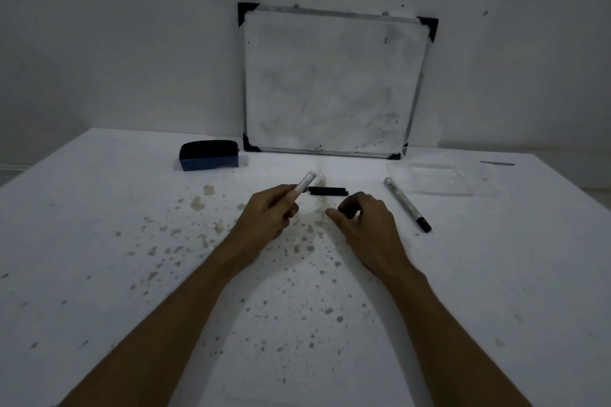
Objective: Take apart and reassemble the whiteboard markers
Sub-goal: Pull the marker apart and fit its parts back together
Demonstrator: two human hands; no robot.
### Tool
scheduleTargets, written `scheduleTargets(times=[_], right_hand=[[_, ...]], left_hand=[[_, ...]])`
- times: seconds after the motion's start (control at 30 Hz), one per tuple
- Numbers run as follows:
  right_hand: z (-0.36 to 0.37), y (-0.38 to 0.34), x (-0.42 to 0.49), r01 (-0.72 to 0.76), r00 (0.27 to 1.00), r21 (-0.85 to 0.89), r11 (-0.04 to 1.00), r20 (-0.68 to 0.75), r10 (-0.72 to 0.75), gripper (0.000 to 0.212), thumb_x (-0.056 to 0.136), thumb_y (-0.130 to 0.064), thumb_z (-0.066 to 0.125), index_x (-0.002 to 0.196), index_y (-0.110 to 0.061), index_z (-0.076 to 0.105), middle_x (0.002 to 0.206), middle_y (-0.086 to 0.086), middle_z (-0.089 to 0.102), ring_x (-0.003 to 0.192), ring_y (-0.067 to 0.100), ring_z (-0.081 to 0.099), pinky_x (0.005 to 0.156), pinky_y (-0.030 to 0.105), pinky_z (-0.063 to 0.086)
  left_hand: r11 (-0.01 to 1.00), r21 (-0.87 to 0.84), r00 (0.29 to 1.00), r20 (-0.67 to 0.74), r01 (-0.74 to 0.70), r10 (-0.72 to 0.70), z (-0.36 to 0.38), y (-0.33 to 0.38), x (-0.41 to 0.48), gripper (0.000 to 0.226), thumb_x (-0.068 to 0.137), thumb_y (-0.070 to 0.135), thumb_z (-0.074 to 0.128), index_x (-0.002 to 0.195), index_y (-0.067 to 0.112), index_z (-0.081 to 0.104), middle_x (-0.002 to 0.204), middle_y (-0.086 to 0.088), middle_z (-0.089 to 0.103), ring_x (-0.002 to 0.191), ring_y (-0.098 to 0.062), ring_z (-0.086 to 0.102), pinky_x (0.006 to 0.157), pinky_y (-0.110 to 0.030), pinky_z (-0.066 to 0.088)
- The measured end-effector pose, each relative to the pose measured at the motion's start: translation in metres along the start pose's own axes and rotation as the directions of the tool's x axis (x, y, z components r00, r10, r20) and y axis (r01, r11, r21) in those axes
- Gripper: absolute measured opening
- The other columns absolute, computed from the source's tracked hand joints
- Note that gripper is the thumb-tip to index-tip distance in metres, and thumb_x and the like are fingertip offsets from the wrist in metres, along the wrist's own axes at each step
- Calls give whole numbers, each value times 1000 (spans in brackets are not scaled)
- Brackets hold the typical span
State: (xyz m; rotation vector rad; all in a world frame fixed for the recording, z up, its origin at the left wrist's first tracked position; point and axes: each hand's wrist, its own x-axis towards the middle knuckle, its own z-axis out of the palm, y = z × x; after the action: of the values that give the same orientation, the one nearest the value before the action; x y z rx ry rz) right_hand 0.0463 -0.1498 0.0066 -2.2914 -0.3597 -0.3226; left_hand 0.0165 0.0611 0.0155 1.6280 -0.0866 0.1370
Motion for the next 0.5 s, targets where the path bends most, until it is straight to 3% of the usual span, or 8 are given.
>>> scheduleTargets(times=[0.07, 0.17, 0.23, 0.33, 0.4, 0.5], right_hand=[[-1, 2, -2, 36, 999, -60, 998, 32, -35, 32, 87, -54, 73, 97, -24, 73, 94, -6, 71, 93, 16, 62, 84, 36, 51], [0, 4, -5, 82, 997, -312, 946, 22, -80, 36, 89, -61, 66, 101, -28, 73, 100, -3, 68, 98, 19, 58, 85, 34, 42], [-1, 2, -6, 68, 997, -345, 936, -5, -74, 41, 88, -63, 64, 111, -30, 69, 105, -4, 64, 100, 17, 56, 87, 33, 38], [-5, -7, -7, 81, 996, -23, 996, -39, -82, 43, 89, -59, 66, 125, -38, 59, 109, -16, 62, 96, 5, 56, 86, 28, 43], [-8, -15, -8, 96, 995, 181, 979, -17, -94, 37, 94, -54, 63, 129, -44, 58, 108, -24, 63, 91, 3, 60, 78, 23, 48], [-9, -22, -7, 97, 994, 306, 947, 24, -109, 21, 100, -42, 61, 120, -39, 66, 102, -19, 71, 90, 8, 67, 70, 33, 59]], left_hand=[[1000, 19, 999, -34, -20, 21, -2, 0, 0, 28, 112, 18, 45, 127, 18, 67, 76, 5, 59, 51, -7, 39, 43, -18, 32], [996, 65, 997, -35, -63, 65, -4, 1, -1, 20, 110, 24, 50, 121, 18, 65, 81, 3, 69, 50, -13, 47, 41, -23, 39], [992, 104, 998, 2, -66, 66, -5, 1, -1, 18, 107, 29, 56, 115, 16, 65, 85, 1, 76, 50, -13, 54, 41, -26, 45], [985, 150, 995, 47, -90, 84, -6, 0, -2, 17, 104, 31, 63, 111, 19, 71, 88, -1, 81, 47, -8, 58, 41, -24, 47], [978, 167, 992, 60, -124, 115, -6, 2, -4, 19, 100, 34, 67, 112, 21, 75, 89, 0, 83, 45, -10, 59, 41, -23, 49], [968, 163, 981, 19, -192, 191, -3, 3, -6, 23, 94, 42, 71, 108, 25, 78, 89, 3, 84, 46, -14, 64, 41, -27, 53]])
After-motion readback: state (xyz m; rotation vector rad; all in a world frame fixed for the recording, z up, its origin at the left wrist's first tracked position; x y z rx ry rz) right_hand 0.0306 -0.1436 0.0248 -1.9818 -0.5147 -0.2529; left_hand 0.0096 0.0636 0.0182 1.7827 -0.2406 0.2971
